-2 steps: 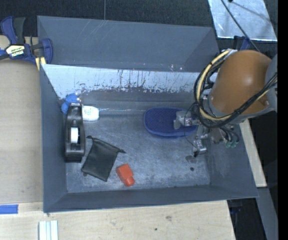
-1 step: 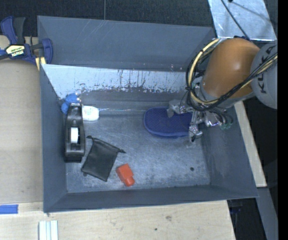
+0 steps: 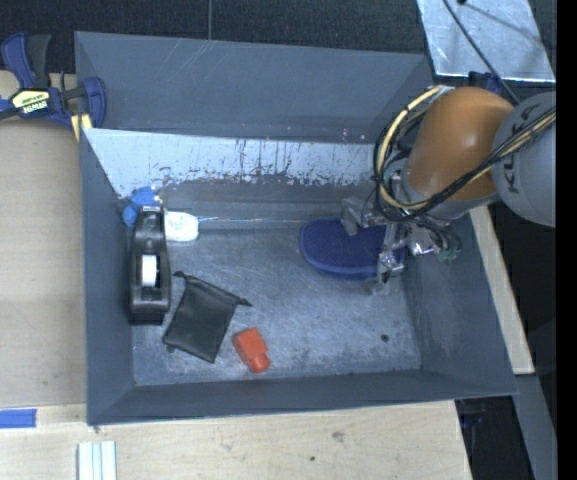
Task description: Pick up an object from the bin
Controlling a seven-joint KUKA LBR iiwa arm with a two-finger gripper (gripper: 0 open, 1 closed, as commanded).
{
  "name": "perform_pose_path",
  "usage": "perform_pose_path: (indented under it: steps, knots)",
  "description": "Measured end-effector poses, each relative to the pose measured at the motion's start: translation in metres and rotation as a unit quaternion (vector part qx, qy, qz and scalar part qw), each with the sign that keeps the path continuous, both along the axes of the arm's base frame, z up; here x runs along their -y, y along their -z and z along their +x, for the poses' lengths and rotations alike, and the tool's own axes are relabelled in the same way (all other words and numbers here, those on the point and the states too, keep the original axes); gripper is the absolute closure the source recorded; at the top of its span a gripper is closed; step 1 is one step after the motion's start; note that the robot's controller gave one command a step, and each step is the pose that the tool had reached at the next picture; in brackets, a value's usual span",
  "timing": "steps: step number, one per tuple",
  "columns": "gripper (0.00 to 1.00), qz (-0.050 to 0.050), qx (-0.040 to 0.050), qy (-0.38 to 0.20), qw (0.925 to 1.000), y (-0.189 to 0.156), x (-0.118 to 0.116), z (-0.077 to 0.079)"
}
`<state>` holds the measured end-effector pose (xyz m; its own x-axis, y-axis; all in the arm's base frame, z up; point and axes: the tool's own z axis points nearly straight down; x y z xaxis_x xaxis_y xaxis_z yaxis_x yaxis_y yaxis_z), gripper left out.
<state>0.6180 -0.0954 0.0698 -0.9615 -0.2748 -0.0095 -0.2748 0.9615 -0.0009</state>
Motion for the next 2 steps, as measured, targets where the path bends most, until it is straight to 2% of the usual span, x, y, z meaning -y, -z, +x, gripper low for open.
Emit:
perform_pose_path:
  steps: [1, 2]
  knots:
    - [1.00, -0.001, 0.0046, 0.000, 1.0000, -0.006, 0.000, 0.003]
    - [1.00, -0.001, 0.0020, 0.011, 0.9999, -0.158, -0.022, 0.006]
